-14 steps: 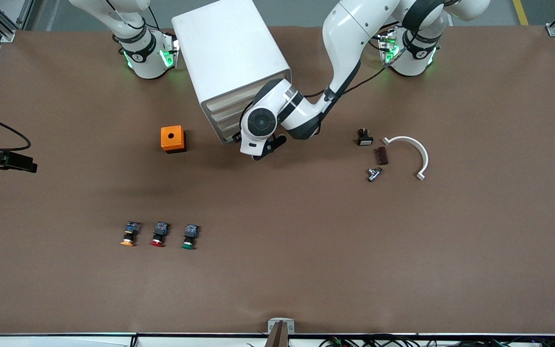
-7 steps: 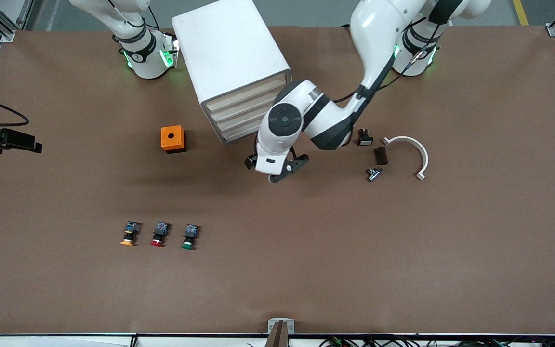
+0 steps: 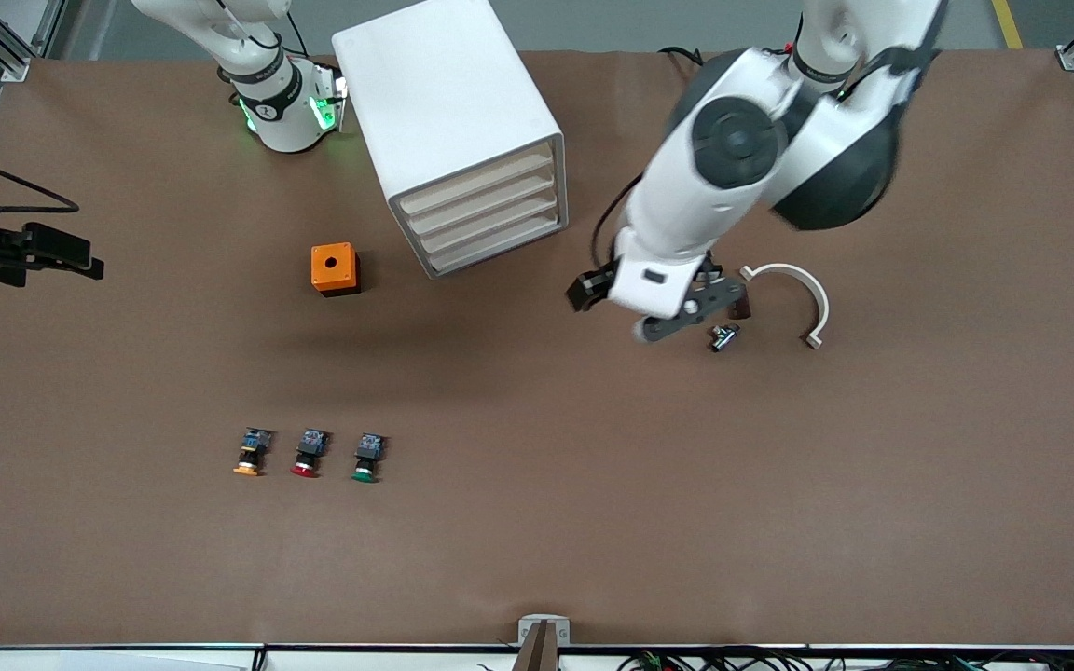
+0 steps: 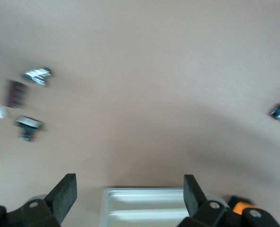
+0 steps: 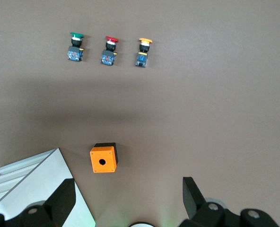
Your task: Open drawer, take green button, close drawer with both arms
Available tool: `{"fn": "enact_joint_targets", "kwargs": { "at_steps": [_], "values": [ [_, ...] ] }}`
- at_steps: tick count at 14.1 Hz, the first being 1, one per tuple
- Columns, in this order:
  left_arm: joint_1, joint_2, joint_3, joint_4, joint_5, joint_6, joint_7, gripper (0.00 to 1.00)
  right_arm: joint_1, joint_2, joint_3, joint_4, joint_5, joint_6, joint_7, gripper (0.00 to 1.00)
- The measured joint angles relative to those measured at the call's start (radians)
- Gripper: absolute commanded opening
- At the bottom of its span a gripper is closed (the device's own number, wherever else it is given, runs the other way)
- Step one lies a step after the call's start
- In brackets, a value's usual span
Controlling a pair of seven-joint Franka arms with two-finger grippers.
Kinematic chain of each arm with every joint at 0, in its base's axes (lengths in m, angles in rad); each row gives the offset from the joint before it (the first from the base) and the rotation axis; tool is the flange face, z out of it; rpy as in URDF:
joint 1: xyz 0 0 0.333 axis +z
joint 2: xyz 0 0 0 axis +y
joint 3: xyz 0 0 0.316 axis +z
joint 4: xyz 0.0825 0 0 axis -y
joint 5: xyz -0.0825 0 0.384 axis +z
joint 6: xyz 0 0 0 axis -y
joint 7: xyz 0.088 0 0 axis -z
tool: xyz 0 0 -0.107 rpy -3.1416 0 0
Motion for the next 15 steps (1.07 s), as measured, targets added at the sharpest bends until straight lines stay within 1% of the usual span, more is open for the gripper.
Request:
{"fn": "enact_joint_targets", "kwargs": {
  "at_steps": [2,3,5,7,9,11,13,15],
  "values": [
    [0.087,-0.083,0.002,-0.002,0.001,-0.150,0.180,0.99,-0.017,-0.013,-0.009,-0.001,-0.001,0.021,-0.001,1.00],
    [0.133,-0.116,0.003,-0.006,0.002,-0.197,0.263,0.99,-0.028,-0.019,-0.013,-0.002,-0.001,0.033,-0.004,1.00],
    [0.226,-0.159,0.004,-0.021,0.022,-0.238,0.401,0.99,-0.038,-0.030,-0.014,-0.009,-0.025,0.046,-0.007,1.00],
    [0.295,-0.168,0.004,-0.038,0.049,-0.246,0.513,0.99,-0.036,-0.040,-0.009,-0.034,-0.068,0.082,-0.007,1.00],
    [0.357,-0.168,0.003,-0.065,0.060,-0.246,0.629,0.99,-0.034,-0.079,-0.009,-0.113,-0.079,0.154,-0.005,1.00],
    [0.415,-0.173,0.007,-0.089,0.067,-0.246,0.753,0.99,-0.034,-0.155,-0.009,-0.242,-0.079,0.230,0.009,1.00],
    [0.424,-0.193,0.057,-0.114,0.082,-0.246,0.848,0.99,-0.035,-0.220,-0.009,-0.337,-0.078,0.258,0.020,1.00],
    [0.420,-0.236,0.114,-0.165,0.083,-0.231,0.916,0.99,-0.035,-0.251,-0.009,-0.374,-0.075,0.266,0.025,1.00]
  ]
}}
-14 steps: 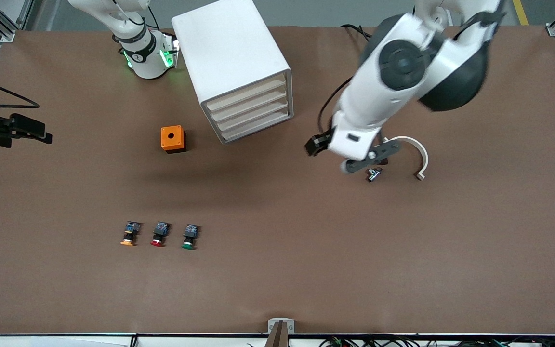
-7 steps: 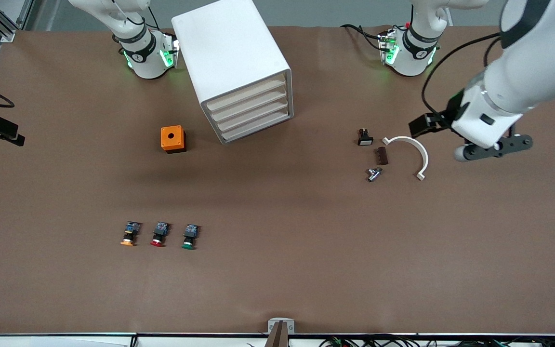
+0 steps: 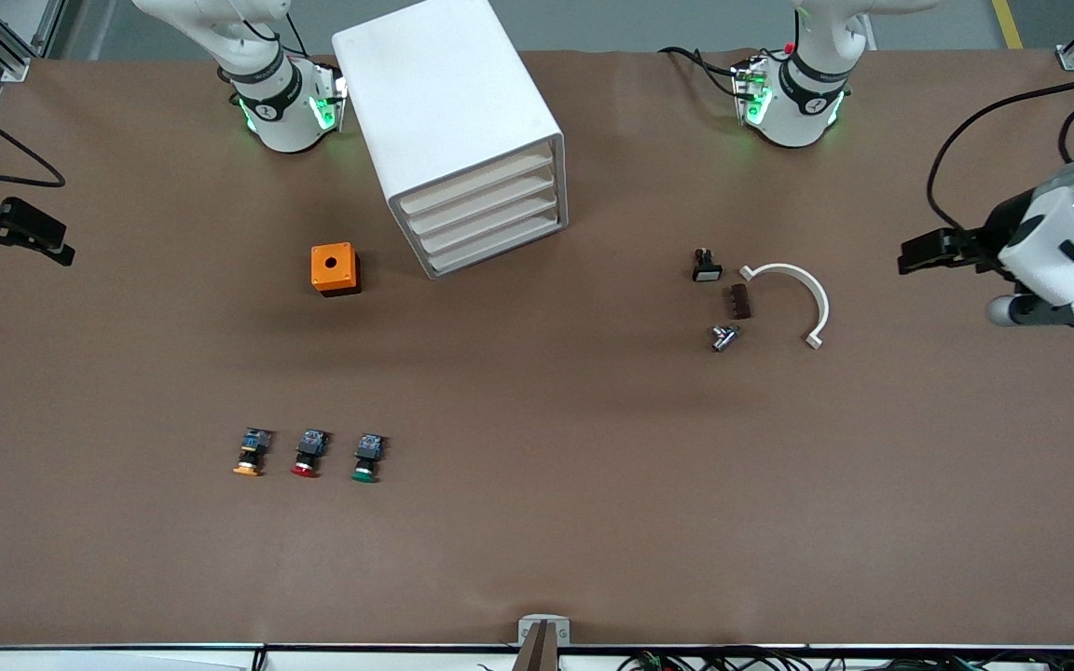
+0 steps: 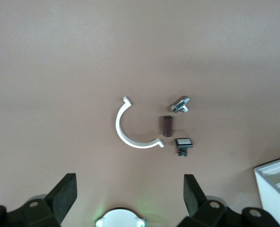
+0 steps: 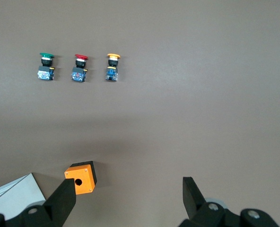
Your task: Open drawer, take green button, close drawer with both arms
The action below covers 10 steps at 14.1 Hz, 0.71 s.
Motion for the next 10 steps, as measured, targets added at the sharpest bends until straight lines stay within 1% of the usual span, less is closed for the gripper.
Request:
{"fn": "enact_joint_targets", "kwargs": {
  "at_steps": [3,6,8,10],
  "values": [
    [-0.015,-0.090,0.048,-0.147,0.000,0.125,0.025,0.99,0.000,-0.005,0.000,-0.008,0.001,0.006,0.001,1.00],
    [-0.036,-0.165,0.077,-0.288,0.001,0.250,0.039,0.99,0.000,-0.005,0.001,-0.010,0.001,0.008,0.001,1.00],
    [-0.036,-0.191,0.084,-0.316,0.001,0.298,0.040,0.99,0.002,-0.005,0.003,-0.010,0.001,0.008,0.001,1.00],
    [-0.034,-0.203,0.089,-0.306,0.002,0.327,0.040,0.99,0.005,-0.005,0.007,-0.010,0.001,0.008,0.001,1.00]
  ]
}}
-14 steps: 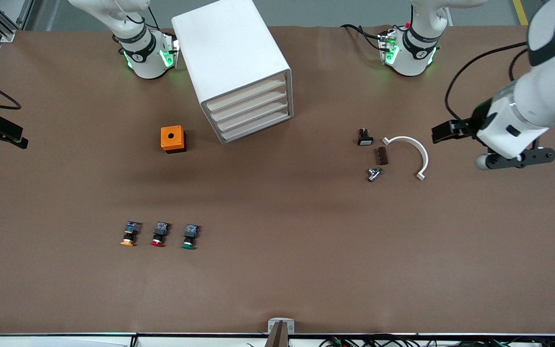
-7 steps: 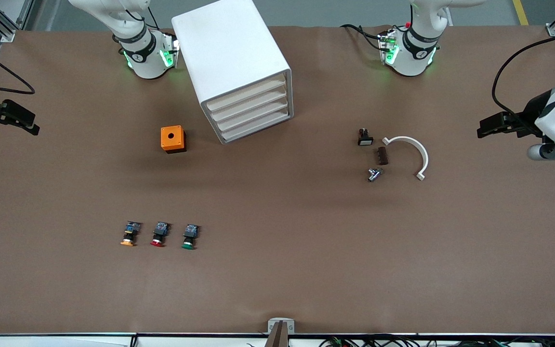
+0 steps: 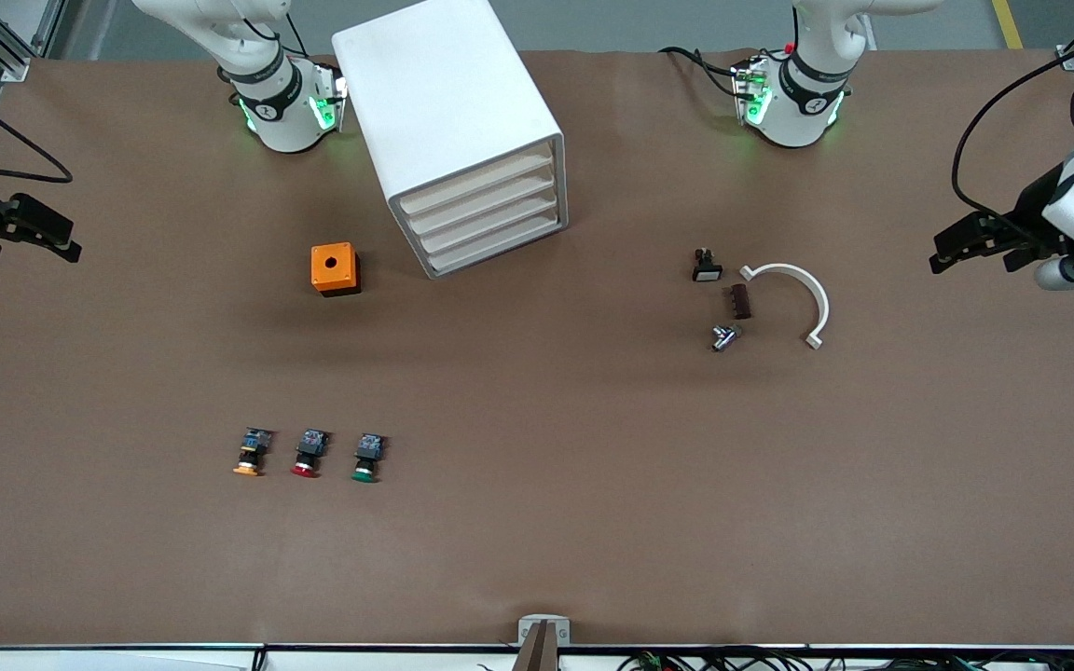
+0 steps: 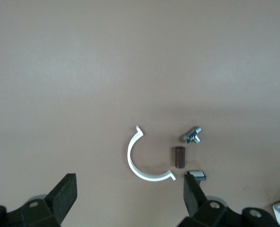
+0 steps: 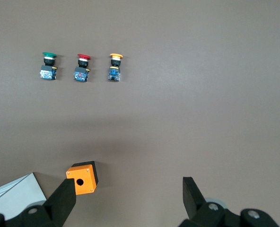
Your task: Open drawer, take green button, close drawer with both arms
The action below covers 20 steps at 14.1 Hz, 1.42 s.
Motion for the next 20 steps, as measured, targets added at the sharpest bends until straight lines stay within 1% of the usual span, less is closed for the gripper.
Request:
{"fn": "enact_joint_targets", "kwargs": {
  "at_steps": [6,10,12,17,20],
  "values": [
    [0.021,0.012,-0.006,0.110,0.003,0.013,0.012,0.99,0.001,0.000,0.003,0.000,0.000,0.000,0.000,1.00],
    [0.088,0.057,-0.091,0.207,0.003,0.008,0.031,0.99,0.001,0.000,0.003,0.000,0.000,-0.001,0.000,1.00],
    [0.090,0.073,-0.104,0.220,0.004,-0.012,0.031,0.99,0.001,0.000,0.003,0.000,0.000,-0.002,0.000,1.00],
    [0.096,0.080,-0.104,0.224,0.004,-0.093,0.032,0.99,0.007,0.000,0.004,-0.001,0.000,-0.003,0.000,1.00],
    [0.100,0.080,-0.105,0.224,0.004,-0.107,0.034,0.99,0.020,0.000,0.006,-0.001,0.001,-0.003,0.003,1.00]
  ]
}}
